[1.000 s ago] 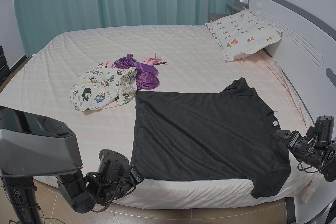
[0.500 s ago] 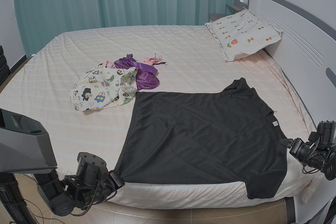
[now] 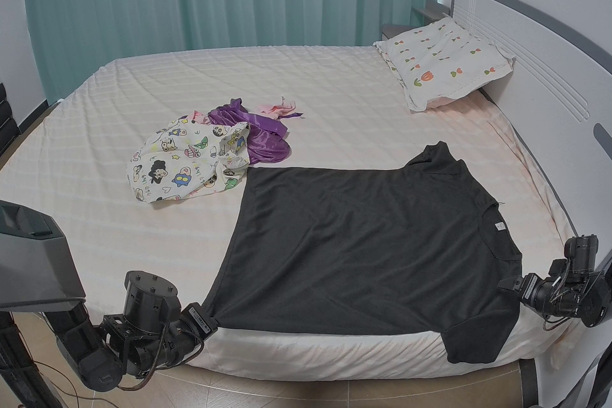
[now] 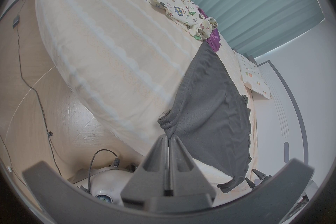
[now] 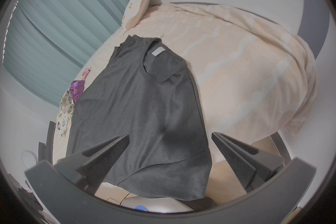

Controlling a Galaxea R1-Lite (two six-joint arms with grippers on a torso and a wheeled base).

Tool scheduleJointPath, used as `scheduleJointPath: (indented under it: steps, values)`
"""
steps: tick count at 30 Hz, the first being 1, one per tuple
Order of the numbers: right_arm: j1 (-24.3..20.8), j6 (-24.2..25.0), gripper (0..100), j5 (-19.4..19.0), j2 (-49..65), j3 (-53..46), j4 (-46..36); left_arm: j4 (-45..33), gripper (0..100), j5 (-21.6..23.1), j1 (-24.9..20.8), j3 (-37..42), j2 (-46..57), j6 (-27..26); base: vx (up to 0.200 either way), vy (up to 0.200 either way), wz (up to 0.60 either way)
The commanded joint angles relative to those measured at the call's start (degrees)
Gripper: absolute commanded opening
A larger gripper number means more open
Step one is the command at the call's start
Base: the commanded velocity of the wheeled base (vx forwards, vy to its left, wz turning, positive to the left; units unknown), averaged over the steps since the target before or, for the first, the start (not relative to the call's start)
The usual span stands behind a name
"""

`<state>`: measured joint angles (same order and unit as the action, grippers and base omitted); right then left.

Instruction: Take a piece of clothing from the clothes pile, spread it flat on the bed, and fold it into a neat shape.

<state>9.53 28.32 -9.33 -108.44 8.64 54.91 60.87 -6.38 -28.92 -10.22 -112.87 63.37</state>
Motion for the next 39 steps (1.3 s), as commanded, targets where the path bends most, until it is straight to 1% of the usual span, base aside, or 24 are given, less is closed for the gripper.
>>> scheduleJointPath:
  steps: [1, 3, 4, 8, 9, 13, 19, 21, 25, 30, 31, 34, 39]
  values:
    - [1.01, -0.19, 100, -0.52, -4.42, 0.50, 0.38, 0.04, 0, 0.14, 0.00, 0.02, 0.20, 0.09, 0.000, 0.000, 0.00]
    - [0.93, -0.98, 100, -0.78, -6.00, 0.76, 2.40, 0.04, 0, 0.05, 0.35, -0.07, 0.46, 0.09, 0.000, 0.000, 0.00]
    - [0.84, -0.98, 0, -1.05, -7.14, 1.29, 3.10, 0.04, 0, 0.05, 0.44, -0.07, 0.55, 0.09, 0.000, 0.000, 0.00]
    - [1.10, -0.72, 0, -1.13, -9.34, 2.87, 5.21, 0.04, 0, -0.30, 0.62, -0.16, 0.81, 0.00, 0.000, 0.000, 0.00]
    - [1.45, -0.72, 0, -1.13, -9.51, 4.19, 6.27, 0.04, 0, -0.39, 1.05, -0.33, 1.08, -0.17, 0.000, 0.000, 0.00]
    - [2.51, -0.72, 0, -1.13, -9.78, 8.85, 6.00, 1.36, 0, -0.39, 3.16, -0.95, 2.22, -0.44, 0.000, 0.000, 0.00]
    - [2.60, -0.98, 0, -1.57, -11.45, 13.77, 6.62, 4.52, 0, -0.30, 6.77, -2.53, 1.78, -0.70, 0.000, 0.000, 0.00]
    - [2.42, -0.98, 0, -2.28, -11.45, 15.09, 6.53, 4.70, 0, -0.30, 7.73, -3.06, 1.69, -0.61, 0.000, 0.000, 0.00]
    - [1.72, -1.07, 0, -4.47, -12.06, 16.67, 6.53, 4.70, 0, -0.04, 8.09, -3.14, -0.07, -0.35, 0.000, 0.000, 0.00]
    - [0.57, -1.07, 0, -4.74, -14.17, 19.13, 6.53, 6.28, 0, -0.04, 8.00, -3.41, -2.44, -0.17, 0.000, 0.000, 0.00]
    - [0.49, -1.07, 100, -4.47, -15.40, 19.39, 6.62, 7.25, 0, 0.05, 8.00, -3.32, -3.49, -0.09, 0.000, 0.000, 0.00]
    - [0.93, -0.81, 100, -4.47, -15.05, 18.78, 6.62, 8.74, 0, 0.05, 8.00, -3.14, -4.29, -0.09, 0.000, 0.000, 0.00]
    - [4.97, -0.02, 100, -4.74, -10.48, 16.67, 6.00, 9.53, 0, 0.14, 7.73, -2.88, -4.46, 0.00, 0.000, 0.000, 0.00]
